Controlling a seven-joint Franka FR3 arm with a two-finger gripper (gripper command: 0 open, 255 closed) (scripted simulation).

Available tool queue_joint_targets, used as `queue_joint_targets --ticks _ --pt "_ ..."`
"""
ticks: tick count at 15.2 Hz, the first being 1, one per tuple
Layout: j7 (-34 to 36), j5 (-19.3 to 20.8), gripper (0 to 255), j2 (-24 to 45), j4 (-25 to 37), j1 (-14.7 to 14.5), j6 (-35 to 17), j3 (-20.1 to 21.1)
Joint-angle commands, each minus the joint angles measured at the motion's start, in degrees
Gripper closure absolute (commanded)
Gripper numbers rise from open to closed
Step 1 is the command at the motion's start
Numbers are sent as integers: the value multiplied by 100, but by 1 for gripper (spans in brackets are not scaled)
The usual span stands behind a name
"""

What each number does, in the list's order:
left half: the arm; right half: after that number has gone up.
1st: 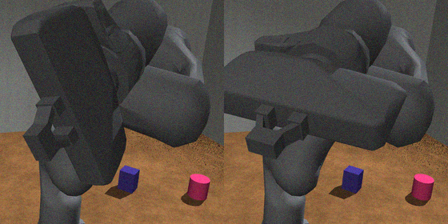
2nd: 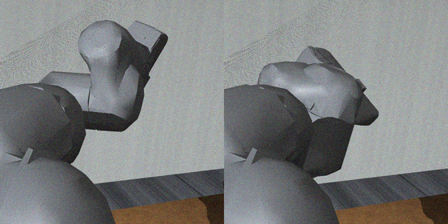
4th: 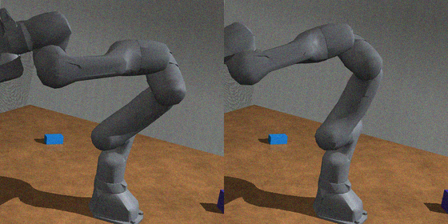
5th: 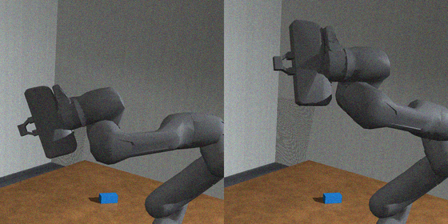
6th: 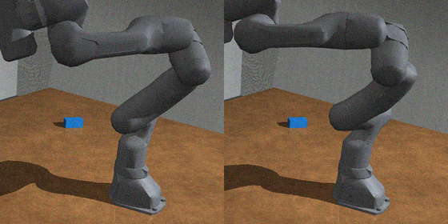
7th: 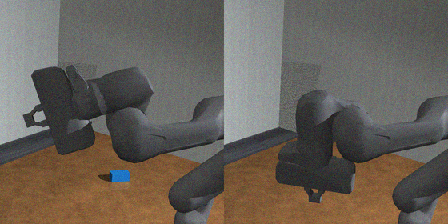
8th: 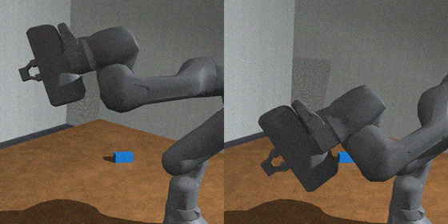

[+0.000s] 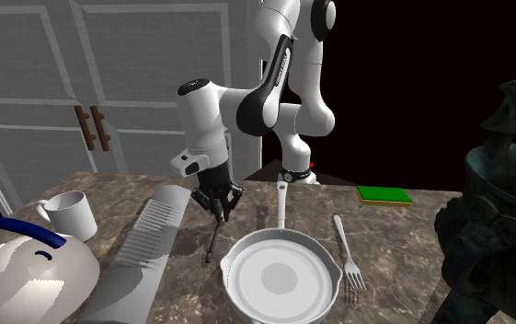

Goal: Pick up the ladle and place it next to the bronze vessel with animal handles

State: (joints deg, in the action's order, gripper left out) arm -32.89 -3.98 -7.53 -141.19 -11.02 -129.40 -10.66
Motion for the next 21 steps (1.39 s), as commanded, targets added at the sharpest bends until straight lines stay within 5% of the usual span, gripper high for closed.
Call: queue_joint_targets --ticks 1,7,21 --pt "0 0 255 0 0 0 0 0" --pt "0 0 255 0 0 0 -1 0" --pt "186 162 255 -619 547 29 1149 46"
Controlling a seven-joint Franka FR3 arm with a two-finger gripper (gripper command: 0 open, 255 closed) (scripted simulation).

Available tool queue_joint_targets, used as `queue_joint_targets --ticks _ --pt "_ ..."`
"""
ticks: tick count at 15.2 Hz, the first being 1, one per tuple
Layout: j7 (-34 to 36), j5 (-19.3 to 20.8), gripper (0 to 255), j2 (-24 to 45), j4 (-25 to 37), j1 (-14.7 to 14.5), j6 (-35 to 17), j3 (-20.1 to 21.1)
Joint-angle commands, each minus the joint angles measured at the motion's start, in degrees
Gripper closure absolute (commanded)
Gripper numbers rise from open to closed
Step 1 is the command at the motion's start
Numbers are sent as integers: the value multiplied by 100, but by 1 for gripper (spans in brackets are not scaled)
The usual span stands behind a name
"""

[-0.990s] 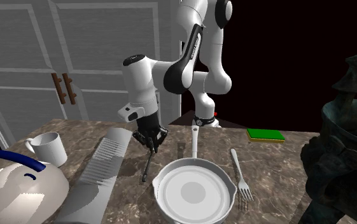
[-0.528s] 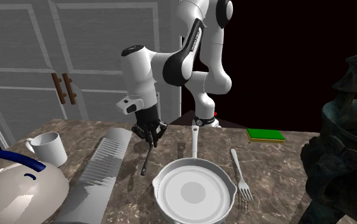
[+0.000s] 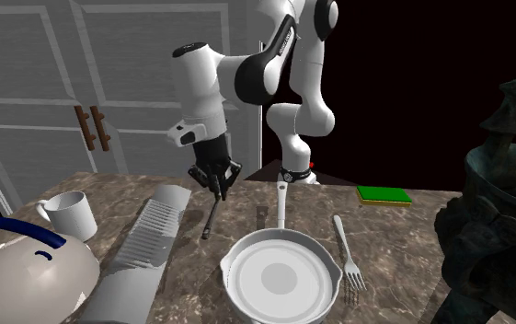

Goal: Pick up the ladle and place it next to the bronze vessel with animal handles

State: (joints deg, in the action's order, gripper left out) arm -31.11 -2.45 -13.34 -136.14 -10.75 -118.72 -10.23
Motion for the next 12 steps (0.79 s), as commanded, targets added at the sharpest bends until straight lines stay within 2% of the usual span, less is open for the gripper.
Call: queue_joint_targets --ticks 1,12 --pt "18 16 255 -72 90 3 162 6" --pt "110 66 255 -347 696 8 1037 41"
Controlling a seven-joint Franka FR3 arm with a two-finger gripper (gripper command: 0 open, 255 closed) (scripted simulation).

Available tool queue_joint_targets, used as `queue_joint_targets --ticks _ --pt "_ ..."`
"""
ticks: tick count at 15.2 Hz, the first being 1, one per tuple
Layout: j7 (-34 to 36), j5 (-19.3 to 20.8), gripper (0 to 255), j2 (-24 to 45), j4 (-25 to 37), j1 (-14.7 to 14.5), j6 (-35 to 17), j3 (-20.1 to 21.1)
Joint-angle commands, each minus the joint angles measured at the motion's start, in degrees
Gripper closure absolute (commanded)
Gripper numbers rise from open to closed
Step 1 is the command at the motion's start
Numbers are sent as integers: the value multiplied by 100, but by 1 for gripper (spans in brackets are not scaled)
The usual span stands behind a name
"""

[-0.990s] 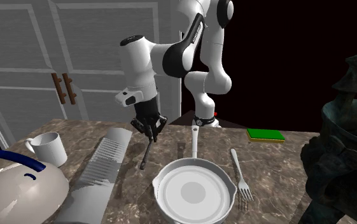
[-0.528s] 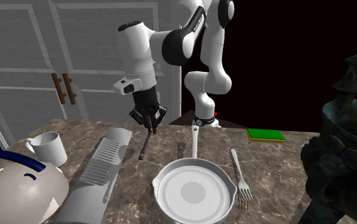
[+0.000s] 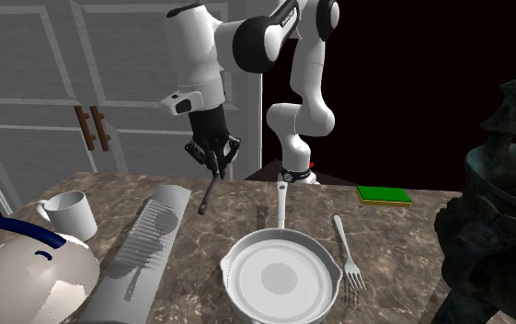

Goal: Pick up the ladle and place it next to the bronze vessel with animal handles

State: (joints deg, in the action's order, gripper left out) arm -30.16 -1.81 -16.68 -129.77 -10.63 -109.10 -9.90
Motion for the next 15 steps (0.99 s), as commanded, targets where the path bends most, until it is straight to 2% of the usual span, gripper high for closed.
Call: queue_joint_targets --ticks 1,15 --pt "22 3 255 -30 121 -4 154 11" --pt "100 14 255 -129 1109 -15 1237 41"
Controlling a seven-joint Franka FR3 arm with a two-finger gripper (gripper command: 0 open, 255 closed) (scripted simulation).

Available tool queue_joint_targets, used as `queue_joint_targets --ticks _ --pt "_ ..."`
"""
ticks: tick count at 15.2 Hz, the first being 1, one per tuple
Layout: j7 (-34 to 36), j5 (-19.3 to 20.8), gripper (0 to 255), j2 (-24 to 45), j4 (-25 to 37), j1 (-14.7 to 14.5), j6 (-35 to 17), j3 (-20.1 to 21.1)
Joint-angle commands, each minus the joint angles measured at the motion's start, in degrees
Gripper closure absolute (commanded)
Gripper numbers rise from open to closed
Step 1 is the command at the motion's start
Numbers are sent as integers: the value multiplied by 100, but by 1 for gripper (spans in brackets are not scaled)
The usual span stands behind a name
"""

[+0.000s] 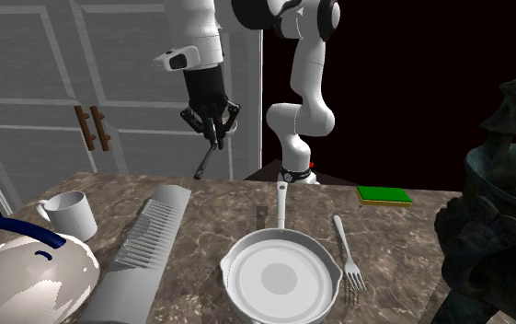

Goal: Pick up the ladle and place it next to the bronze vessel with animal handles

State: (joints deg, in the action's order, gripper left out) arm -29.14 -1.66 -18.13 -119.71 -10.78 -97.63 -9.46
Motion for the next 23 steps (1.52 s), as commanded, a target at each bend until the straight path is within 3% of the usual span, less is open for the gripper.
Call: queue_joint_targets --ticks 1,23 --pt "3 -1 255 19 183 -1 166 -2" --pt "65 -63 255 401 2282 -31 1886 -10"
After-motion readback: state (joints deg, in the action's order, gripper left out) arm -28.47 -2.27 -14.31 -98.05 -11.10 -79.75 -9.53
